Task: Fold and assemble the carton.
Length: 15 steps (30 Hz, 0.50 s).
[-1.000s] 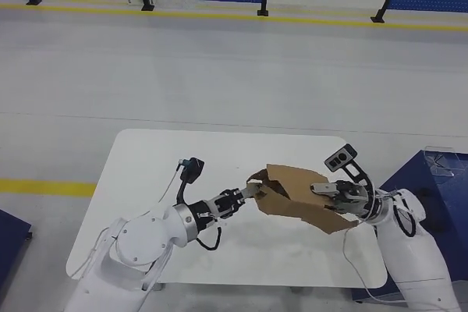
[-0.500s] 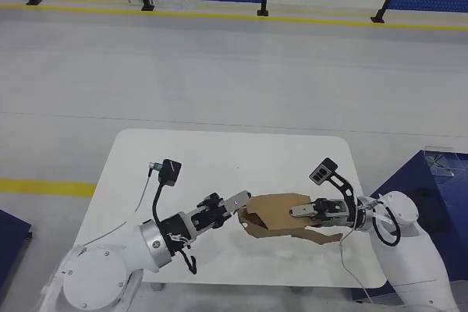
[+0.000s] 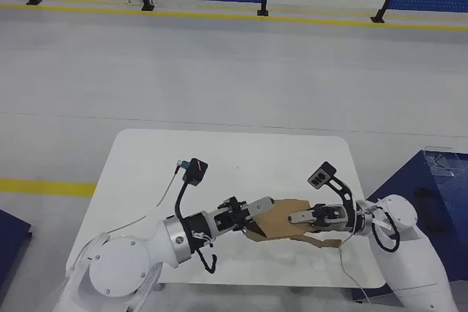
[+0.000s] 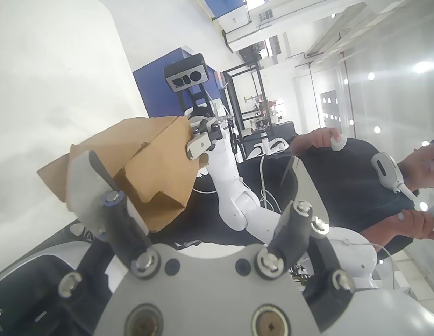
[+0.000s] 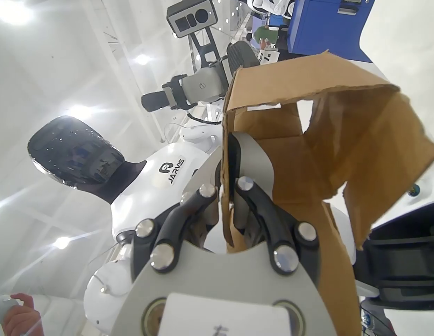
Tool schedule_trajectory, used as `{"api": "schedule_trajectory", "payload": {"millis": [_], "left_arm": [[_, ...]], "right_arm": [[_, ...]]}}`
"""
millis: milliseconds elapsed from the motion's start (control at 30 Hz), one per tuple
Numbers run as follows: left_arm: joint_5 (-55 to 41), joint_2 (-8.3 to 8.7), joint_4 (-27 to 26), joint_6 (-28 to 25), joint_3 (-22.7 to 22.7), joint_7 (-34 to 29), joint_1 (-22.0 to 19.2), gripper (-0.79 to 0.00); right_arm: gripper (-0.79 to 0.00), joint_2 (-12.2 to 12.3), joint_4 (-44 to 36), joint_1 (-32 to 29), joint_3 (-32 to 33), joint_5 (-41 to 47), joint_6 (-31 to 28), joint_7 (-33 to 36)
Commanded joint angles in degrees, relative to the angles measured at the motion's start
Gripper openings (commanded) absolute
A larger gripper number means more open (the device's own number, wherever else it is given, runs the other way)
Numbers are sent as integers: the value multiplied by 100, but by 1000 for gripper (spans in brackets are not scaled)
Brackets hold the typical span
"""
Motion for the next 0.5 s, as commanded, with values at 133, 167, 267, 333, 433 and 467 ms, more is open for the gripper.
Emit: {"api": "schedule_trajectory", "payload": {"millis": [133, 167, 267, 333, 433, 467], "left_arm": [[28, 19, -214, -104, 64, 8, 49, 0], [49, 22, -224, -94, 103, -23, 39, 0], [68, 19, -162, -70, 222, -66, -39, 0], [94, 13, -95, -29, 315, -68, -115, 0], [107, 5, -77, 16, 348, 36, -186, 0], [94, 7, -125, 10, 307, 105, -160, 0]], "right_arm": [[-785, -2, -48, -16, -151, -167, -59, -134], [-785, -2, -55, -17, -164, -168, -62, -148], [-785, 1, -66, -15, -192, -155, -54, -160], [-785, 3, -63, -15, -205, -131, -46, -162], [-785, -2, 20, 4, -167, 125, 36, -233], [-785, -6, 72, 20, -141, 279, 86, -270]]}}
